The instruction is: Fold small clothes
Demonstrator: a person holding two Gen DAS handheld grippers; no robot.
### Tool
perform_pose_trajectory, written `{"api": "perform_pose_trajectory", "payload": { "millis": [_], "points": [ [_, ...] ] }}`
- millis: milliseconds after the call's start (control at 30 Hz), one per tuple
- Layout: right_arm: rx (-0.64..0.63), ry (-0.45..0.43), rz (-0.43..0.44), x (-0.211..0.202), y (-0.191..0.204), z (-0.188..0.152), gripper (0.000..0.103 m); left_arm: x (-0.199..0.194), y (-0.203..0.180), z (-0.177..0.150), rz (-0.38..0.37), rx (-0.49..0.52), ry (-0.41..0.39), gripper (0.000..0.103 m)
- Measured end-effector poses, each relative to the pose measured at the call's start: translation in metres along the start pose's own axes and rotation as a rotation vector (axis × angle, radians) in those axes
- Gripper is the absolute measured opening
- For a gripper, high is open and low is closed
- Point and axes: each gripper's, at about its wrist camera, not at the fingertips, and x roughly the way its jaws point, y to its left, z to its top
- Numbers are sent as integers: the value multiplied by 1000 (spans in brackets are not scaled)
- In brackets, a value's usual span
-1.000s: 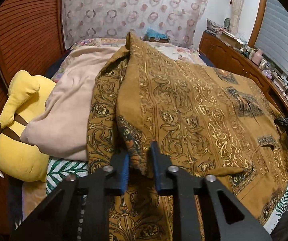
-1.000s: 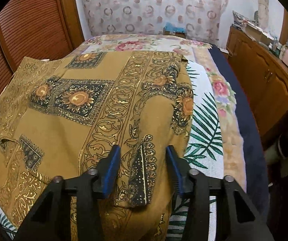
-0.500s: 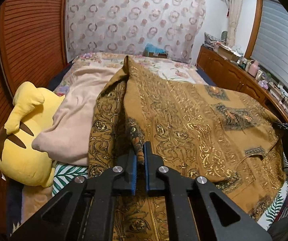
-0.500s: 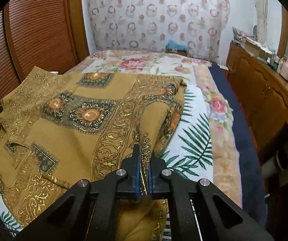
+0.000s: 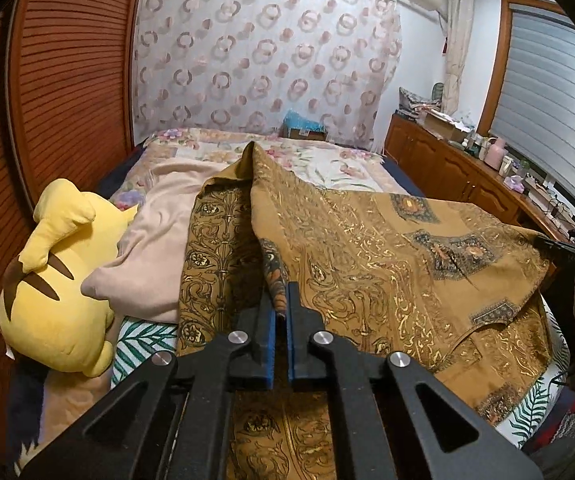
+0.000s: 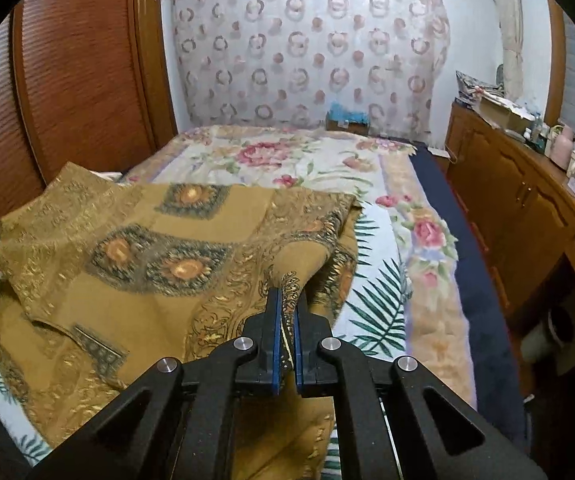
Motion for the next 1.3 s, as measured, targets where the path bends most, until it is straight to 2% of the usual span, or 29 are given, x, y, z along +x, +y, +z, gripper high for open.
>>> {"api": "perform_pose_trajectory", "payload": {
  "millis": [500, 700, 833, 933, 1033, 1100, 1167, 1233, 1300],
  "points": [
    [2, -14, -5, -40, 2, -52, 4, -35, 4, -32, 17, -3, -28, 4],
    [-7, -10, -16, -49, 8, -62, 4, -51, 2, -44, 15, -8, -41, 4],
    [-14, -36, -15, -64, 9, -60, 4, -64, -2, -44, 18, 8, -64, 4],
    [-28, -58, -16, -73, 11, -60, 4, -64, -2, -46, 28, 16, -51, 4],
    [-28, -40, -15, -70, 9, -65, 4, -58, 0, -50, 48, 18, -23, 5],
    [-35, -13, -34, -65, 9, -72, 5, -52, 4, -54, 58, 8, -2, 10],
    [-37, -1, -65, -62, 10, -74, 7, -51, 5, -57, 66, 8, 3, 27],
    [-33, 2, -57, -60, 10, -74, 11, -51, 7, -60, 68, 2, 6, 38],
    [-40, 3, -53, -58, 15, -72, 19, -50, 8, -64, 62, -3, 15, 40]
  ]
}}
